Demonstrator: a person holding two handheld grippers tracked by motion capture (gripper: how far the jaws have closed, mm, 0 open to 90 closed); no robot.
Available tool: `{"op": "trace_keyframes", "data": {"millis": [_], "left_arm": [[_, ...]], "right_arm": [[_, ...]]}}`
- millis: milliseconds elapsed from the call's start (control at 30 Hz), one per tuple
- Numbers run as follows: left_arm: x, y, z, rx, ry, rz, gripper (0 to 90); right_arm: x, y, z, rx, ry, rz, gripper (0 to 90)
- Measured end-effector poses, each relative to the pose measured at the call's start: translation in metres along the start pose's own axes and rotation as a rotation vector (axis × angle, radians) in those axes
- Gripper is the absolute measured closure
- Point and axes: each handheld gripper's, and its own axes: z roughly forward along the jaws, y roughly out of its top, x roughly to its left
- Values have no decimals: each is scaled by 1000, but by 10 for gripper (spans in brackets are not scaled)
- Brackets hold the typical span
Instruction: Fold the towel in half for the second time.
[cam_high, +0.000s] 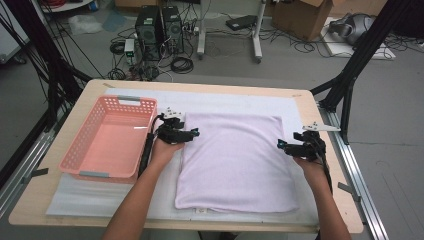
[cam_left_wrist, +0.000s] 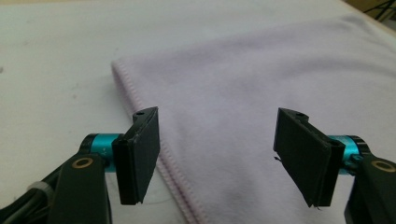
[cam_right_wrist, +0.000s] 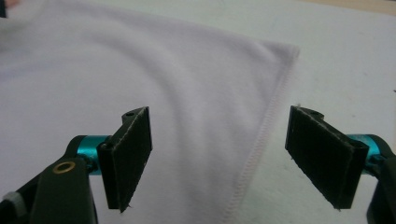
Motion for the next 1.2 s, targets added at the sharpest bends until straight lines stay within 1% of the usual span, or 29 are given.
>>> {"op": "trace_keyframes", "data": {"millis": [67,100,133,200,233,300,333,400,467,500,533,567,633,700,767,800,833,867,900,933,967,1000,1067,1133,1200], "left_arm": [[3,-1,3,5,13,-5,339],[4,-2,4,9,17,-12,343],[6,-3,5,18,21,-9,350],[8,-5,8,34,31,-22,358],[9,-6,9,39,27,-31,364],[9,-5,10,43,14,-33,409],[9,-4,12,75,22,-23,412],[8,-1,15,90,28,-9,410],[5,0,19,95,47,6,424],[5,1,20,102,55,19,438],[4,1,20,100,68,28,462],[5,1,20,99,82,36,521],[6,1,21,94,93,40,598],[5,1,22,91,104,40,642],[5,2,22,88,109,26,681],[5,2,23,84,97,17,726],[3,2,24,86,93,17,790],[2,3,25,90,97,16,818],[1,4,26,91,102,6,826],[3,4,26,90,102,-21,830],[5,4,25,85,102,-56,833],[7,4,24,83,111,-77,834],[9,5,20,73,121,-85,836],[7,8,17,49,121,-76,838],[7,10,14,27,111,-83,839]], "right_arm": [[-5,-1,6,6,11,21,218],[-6,-1,10,15,8,26,219],[-8,-1,13,18,7,30,222],[-10,0,20,38,7,35,224],[-12,0,22,45,5,34,226],[-15,2,27,51,2,44,235],[-16,2,29,53,1,53,237],[-20,5,34,62,-8,63,244],[-22,6,38,68,-20,65,271],[-24,6,40,81,-31,66,272],[-24,7,42,94,-43,71,279],[-26,7,45,99,-53,68,295],[-29,7,48,100,-68,79,317],[-32,6,53,104,-93,101,342],[-34,7,59,125,-106,119,369],[-34,8,60,117,-116,117,424],[-34,10,62,125,-120,123,461],[-33,11,63,127,-137,111,548],[-31,12,63,128,-126,105,646],[-30,12,64,132,-130,96,673],[-28,12,64,131,-121,91,784],[-28,12,64,132,-97,94,838],[-28,12,63,132,-108,108,871],[-32,11,61,121,-103,143,876],[-33,11,58,108,-93,158,878]]}}
